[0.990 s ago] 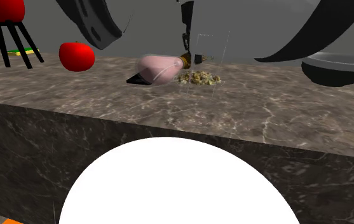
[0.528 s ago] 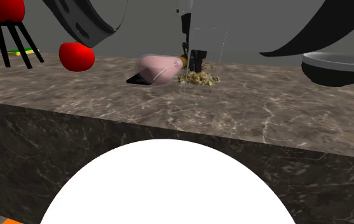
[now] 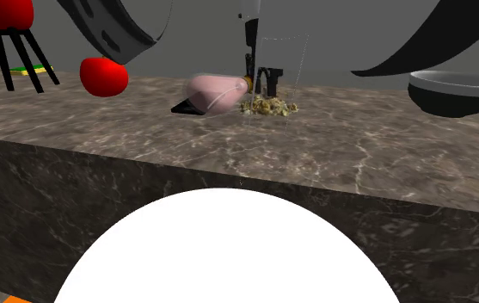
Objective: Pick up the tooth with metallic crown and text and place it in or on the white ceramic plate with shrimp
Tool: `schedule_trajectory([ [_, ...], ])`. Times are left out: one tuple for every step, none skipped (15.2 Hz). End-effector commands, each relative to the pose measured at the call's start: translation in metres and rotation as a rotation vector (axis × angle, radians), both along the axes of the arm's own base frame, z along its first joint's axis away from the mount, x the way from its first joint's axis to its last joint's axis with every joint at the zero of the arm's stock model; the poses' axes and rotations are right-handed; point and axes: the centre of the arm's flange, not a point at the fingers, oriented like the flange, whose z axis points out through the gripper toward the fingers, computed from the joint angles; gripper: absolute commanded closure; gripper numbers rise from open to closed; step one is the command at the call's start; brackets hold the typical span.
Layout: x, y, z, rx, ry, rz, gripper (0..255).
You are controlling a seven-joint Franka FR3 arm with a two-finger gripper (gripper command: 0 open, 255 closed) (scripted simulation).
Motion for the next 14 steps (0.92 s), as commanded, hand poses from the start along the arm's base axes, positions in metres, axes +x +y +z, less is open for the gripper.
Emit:
schedule_trajectory([
  [0.000,0.000,0.000,0.000,0.000,0.000,0],
  [0.000,0.000,0.000,0.000,0.000,0.000,0],
  [0.000,0.000,0.000,0.000,0.000,0.000,0],
  [0.000,0.000,0.000,0.000,0.000,0.000,0],
  [0.002,0.002,0.013,0.000,0.000,0.000,0],
  [0.004,0.003,0.026,0.000,0.000,0.000,0],
  [0.005,0.005,0.039,0.000,0.000,0.000,0],
  [0.007,0.006,0.049,0.000,0.000,0.000,0],
  [0.007,0.006,0.049,0.000,0.000,0.000,0],
  [0.007,0.006,0.049,0.000,0.000,0.000,0],
  [0.007,0.006,0.049,0.000,0.000,0.000,0],
  [0.007,0.006,0.049,0.000,0.000,0.000,0],
  [0.007,0.006,0.049,0.000,0.000,0.000,0],
  [0.007,0.006,0.049,0.000,0.000,0.000,0],
])
